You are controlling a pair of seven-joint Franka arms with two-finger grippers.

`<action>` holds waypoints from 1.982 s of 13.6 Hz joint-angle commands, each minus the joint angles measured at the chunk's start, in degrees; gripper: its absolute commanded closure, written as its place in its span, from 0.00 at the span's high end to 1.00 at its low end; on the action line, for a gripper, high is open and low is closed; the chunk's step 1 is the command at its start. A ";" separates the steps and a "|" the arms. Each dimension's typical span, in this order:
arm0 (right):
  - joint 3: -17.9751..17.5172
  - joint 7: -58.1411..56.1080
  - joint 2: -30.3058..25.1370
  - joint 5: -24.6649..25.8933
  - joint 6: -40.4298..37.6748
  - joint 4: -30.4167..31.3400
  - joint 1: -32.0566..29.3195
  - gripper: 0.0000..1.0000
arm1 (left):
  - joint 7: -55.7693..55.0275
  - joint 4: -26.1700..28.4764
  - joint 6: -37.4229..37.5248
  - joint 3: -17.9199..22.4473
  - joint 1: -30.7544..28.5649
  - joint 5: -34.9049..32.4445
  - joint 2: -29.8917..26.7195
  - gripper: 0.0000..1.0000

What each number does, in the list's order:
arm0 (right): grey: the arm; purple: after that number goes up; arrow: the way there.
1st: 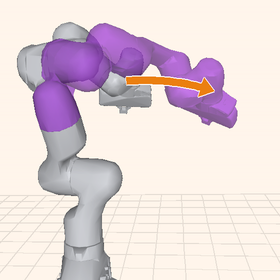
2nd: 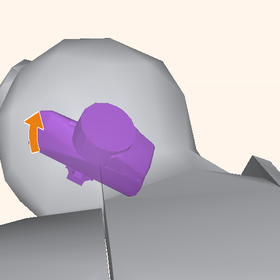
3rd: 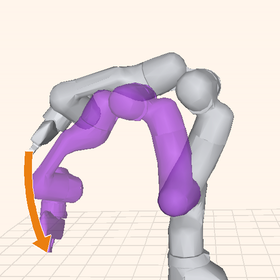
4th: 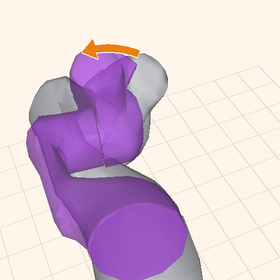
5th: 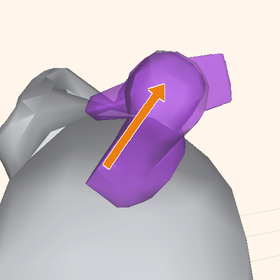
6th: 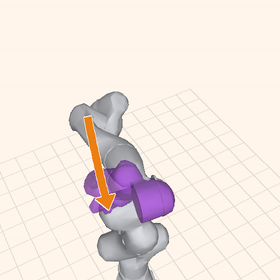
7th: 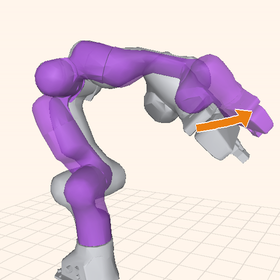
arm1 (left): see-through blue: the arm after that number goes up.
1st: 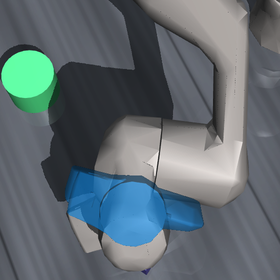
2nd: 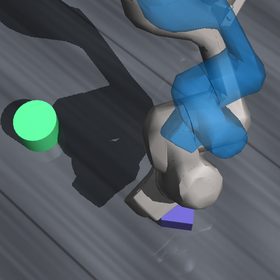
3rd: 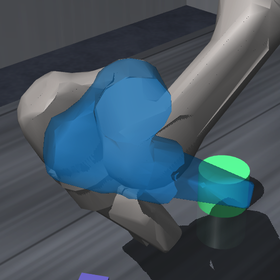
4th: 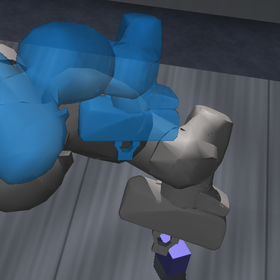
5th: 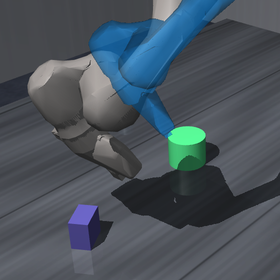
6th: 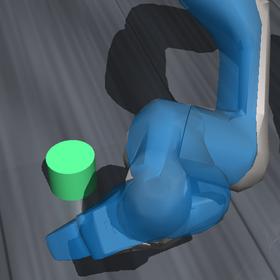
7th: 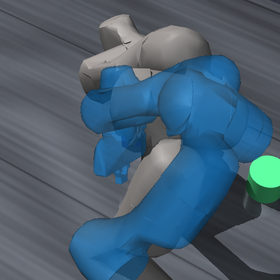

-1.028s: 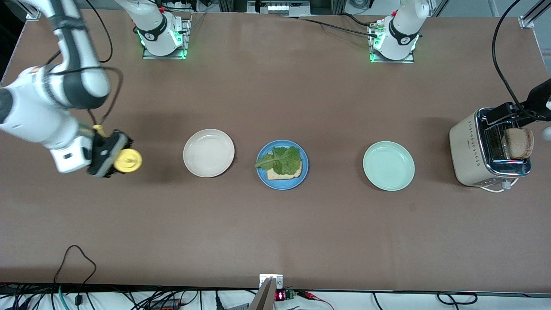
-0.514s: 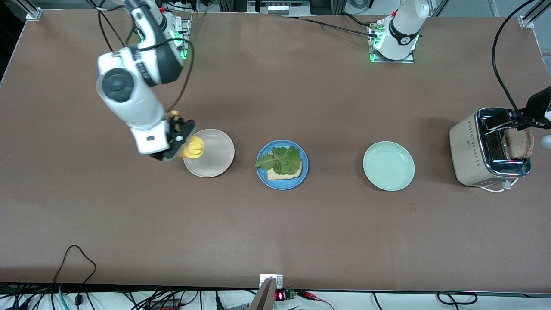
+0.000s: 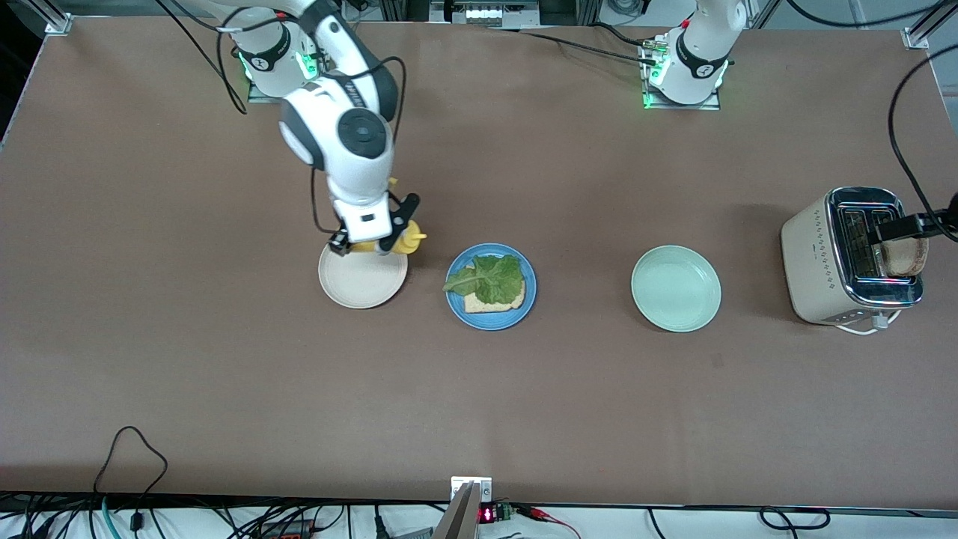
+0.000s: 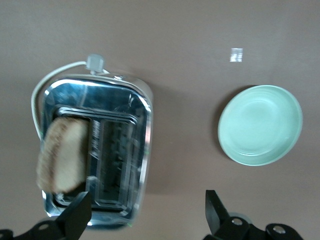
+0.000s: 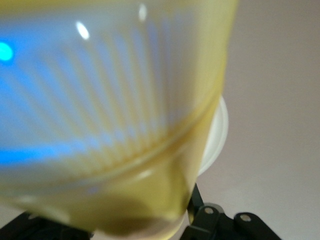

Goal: Make sandwich in blue plate with both arms

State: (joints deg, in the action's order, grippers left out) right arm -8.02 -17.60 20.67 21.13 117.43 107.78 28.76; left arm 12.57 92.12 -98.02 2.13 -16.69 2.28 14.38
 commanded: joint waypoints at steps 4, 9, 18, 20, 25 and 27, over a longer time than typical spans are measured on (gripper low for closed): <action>3.45 7.30 7.09 6.90 -1.51 -4.15 8.31 0.00 | 18.61 -2.48 -2.88 -0.28 -6.07 -2.28 6.10 1.00; 3.63 10.39 9.48 9.19 -1.15 -4.95 9.38 0.00 | 22.23 -2.13 -2.97 -0.28 -7.65 -3.25 8.73 0.99; -9.69 -8.03 -7.82 6.66 -0.80 3.47 -18.15 0.00 | 22.67 -2.56 -2.26 -0.37 -8.80 -3.25 10.58 0.01; -11.40 -17.51 -10.55 0.61 -0.80 4.01 -24.08 0.00 | 24.60 -3.09 -2.18 -0.46 -8.71 -3.33 10.14 0.01; -11.31 -38.87 -14.95 -14.77 -0.63 5.06 -36.56 0.00 | 24.44 -10.26 11.57 -1.16 -8.53 -2.46 5.66 0.01; -11.31 -47.57 -15.66 -17.69 -0.63 5.68 -41.13 0.00 | 21.29 -18.52 22.99 -3.34 -6.61 -2.37 5.57 0.01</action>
State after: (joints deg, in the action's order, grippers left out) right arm -17.94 -57.89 7.62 6.74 116.25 111.22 -7.55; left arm 36.15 81.00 -84.39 1.02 -24.83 0.08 20.36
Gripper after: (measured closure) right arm 0.317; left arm 0.859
